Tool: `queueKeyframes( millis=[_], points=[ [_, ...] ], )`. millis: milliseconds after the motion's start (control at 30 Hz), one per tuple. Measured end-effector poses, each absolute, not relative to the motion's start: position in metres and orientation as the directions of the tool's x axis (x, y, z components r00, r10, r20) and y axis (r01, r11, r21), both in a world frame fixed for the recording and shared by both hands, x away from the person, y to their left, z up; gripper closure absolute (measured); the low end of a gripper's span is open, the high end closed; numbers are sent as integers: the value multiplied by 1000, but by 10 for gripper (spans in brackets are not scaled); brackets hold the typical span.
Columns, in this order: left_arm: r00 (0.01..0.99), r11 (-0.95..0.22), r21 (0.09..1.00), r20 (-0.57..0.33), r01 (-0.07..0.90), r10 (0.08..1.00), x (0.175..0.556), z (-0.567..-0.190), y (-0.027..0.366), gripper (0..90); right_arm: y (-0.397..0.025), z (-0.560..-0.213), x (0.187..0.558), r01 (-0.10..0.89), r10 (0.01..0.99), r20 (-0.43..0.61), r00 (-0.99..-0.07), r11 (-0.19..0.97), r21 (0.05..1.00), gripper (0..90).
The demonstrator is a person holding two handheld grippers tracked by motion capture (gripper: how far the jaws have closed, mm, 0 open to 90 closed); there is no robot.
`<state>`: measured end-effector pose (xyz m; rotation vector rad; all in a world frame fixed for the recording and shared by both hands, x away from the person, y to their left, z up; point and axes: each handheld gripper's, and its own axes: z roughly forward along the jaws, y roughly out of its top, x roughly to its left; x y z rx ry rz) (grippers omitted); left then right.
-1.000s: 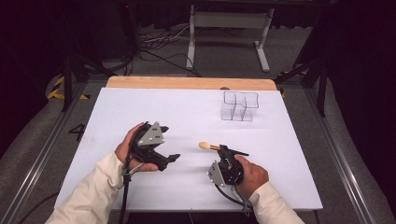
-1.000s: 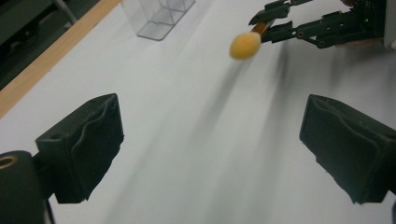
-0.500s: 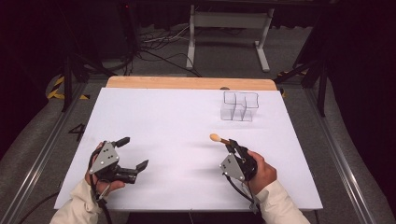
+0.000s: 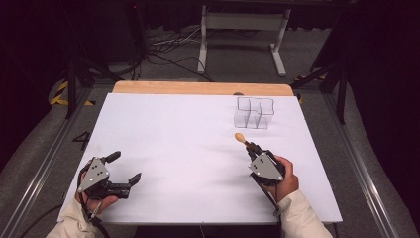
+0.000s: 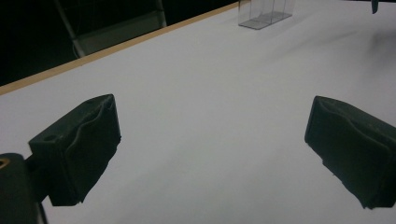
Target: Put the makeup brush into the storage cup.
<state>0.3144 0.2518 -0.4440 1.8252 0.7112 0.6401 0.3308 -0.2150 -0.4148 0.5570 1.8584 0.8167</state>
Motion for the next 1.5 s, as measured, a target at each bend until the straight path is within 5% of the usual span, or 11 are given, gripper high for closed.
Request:
queueKeyframes(
  millis=[867, 1500],
  points=[
    [670, -300, 936, 104, 184, 735, 310, -448, 256, 51, -265, -391, 363, 74, 848, -126, -515, 190, 979, 790],
    [656, -279, 943, 96, 180, 748, 309, -447, 260, 48, -281, -370, 385, 11, 866, -60, -497, 75, 997, 791]
  ],
)
